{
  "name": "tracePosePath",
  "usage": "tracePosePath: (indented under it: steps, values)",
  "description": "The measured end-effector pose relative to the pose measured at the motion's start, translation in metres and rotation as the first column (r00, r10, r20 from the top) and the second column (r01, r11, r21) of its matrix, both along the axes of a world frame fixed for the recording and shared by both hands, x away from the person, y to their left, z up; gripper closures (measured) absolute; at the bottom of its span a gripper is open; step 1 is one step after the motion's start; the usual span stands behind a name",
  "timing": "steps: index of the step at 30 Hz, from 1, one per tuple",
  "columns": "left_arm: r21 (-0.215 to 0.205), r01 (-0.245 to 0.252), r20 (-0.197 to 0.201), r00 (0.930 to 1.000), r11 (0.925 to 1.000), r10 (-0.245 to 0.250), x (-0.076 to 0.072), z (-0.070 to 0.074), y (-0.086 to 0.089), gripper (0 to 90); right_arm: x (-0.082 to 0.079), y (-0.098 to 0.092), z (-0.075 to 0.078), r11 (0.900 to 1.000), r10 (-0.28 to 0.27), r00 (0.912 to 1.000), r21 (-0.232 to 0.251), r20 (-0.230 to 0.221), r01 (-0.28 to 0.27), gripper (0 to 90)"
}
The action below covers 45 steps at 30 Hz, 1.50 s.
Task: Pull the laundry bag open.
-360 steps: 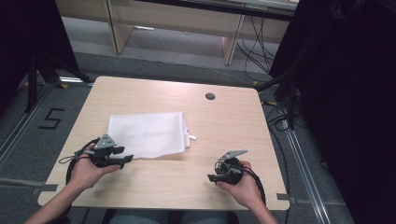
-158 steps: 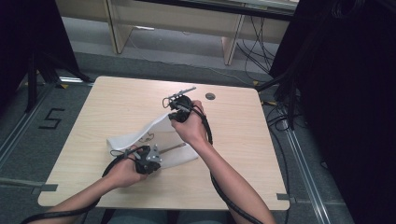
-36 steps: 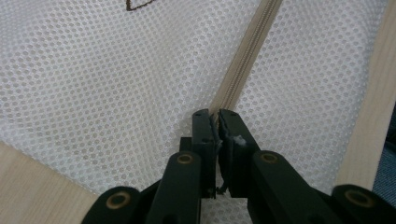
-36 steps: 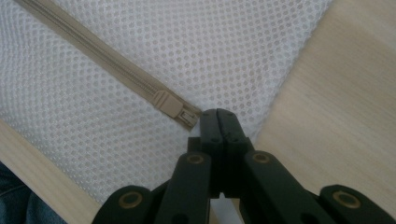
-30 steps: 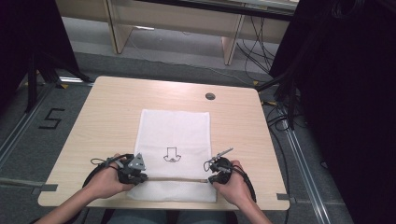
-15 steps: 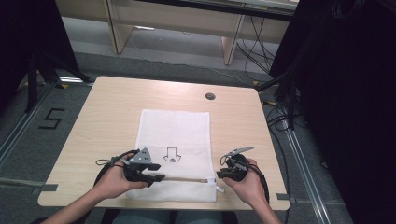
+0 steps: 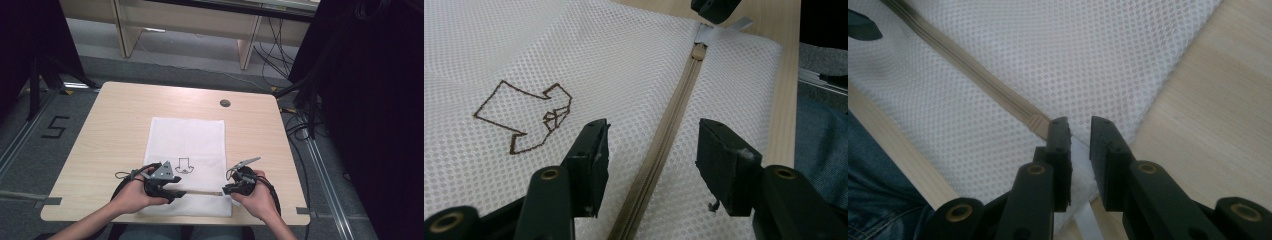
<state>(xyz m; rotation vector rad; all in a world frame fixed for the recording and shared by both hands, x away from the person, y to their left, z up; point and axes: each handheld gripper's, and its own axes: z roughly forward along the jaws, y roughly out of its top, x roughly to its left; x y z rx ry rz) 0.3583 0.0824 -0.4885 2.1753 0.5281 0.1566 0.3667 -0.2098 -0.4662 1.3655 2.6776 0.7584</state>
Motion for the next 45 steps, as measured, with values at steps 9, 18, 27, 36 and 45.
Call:
tracePosePath:
  steps: [9, 18, 27, 36, 45]
  values:
    - [0.016, 0.072, 0.029, 0.9970, 0.9973, -0.072, 0.001, 0.004, -0.020, 55.2, 0.003, -0.011, -0.002, 0.999, -0.041, 0.9979, -0.017, -0.050, 0.040, 90.0]
    - [0.022, 0.109, 0.037, 0.9933, 0.9938, -0.110, 0.004, 0.006, -0.042, 58.8, 0.009, -0.007, -0.011, 1.000, -0.024, 0.9948, -0.019, -0.099, 0.023, 90.0]
    - [0.032, 0.146, 0.017, 0.9891, 0.9888, -0.146, 0.010, 0.002, -0.065, 61.6, 0.005, -0.002, -0.015, 0.997, -0.037, 0.9965, -0.069, -0.074, 0.032, 90.0]
    - [0.061, 0.200, 0.016, 0.9793, 0.9778, -0.202, 0.011, 0.000, -0.084, 64.5, 0.003, -0.001, -0.015, 0.995, -0.067, 0.9948, -0.072, -0.077, 0.061, 90.0]
    - [0.078, 0.221, -0.002, 0.9751, 0.9721, -0.222, 0.014, -0.006, -0.087, 69.2, 0.006, -0.001, -0.015, 0.997, -0.036, 0.9963, -0.078, -0.078, 0.030, 90.0]
